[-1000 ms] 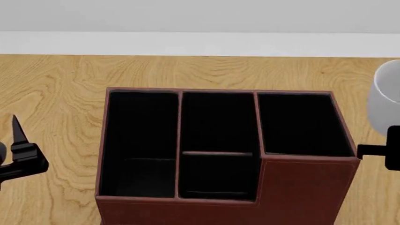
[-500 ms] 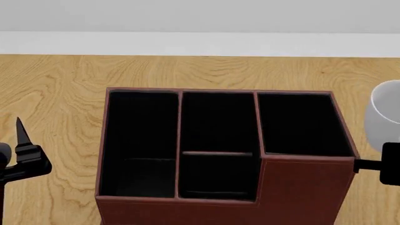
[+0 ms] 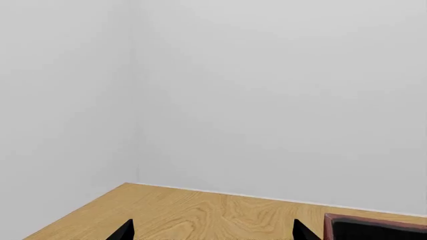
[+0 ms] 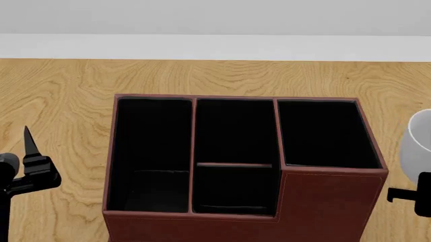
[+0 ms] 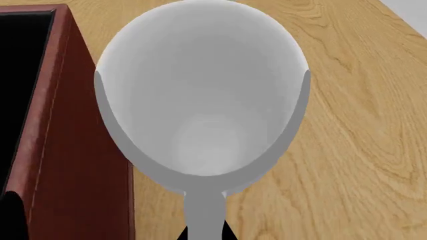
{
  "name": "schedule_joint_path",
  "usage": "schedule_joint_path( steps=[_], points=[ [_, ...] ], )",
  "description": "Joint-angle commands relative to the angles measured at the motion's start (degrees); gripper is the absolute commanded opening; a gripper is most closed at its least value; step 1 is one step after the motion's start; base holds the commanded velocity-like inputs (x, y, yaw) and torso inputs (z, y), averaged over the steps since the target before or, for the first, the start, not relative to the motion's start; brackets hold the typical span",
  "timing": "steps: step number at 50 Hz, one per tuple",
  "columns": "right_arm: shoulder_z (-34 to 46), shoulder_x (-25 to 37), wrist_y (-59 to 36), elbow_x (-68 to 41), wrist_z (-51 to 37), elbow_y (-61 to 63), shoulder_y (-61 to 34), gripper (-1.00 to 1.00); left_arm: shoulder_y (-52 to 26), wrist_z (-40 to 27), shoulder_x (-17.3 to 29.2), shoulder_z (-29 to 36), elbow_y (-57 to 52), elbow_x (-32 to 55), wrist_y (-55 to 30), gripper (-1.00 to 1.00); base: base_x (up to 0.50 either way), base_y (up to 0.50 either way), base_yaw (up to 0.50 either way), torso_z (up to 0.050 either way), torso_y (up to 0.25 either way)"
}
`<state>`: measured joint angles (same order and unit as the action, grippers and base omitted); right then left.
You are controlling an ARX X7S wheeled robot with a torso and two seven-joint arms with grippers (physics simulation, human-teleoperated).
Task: Pick up the white mug and place it to the right of the caddy.
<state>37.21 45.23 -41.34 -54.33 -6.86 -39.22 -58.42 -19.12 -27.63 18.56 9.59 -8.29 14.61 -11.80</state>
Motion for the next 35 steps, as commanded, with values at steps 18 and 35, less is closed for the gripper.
schedule_joint_path(
  steps=[18,35],
  points=[
    [-0.2,-1.4,0.98,1.84,1.79,-3.27,0.85,-1.0,0.71,-0.15,0.12,0.53,0.75,0.04,1.08,1.0,0.0,0.0,0.0,0.0,0.001],
    [1.23,-5.19,6.07,4.75,6.37,-12.47,0.34,-1.0,0.41,-0.26,0.18,0.94,1.64,-0.15,1.46,1.0,0.0,0.0,0.0,0.0,0.001]
  ],
)
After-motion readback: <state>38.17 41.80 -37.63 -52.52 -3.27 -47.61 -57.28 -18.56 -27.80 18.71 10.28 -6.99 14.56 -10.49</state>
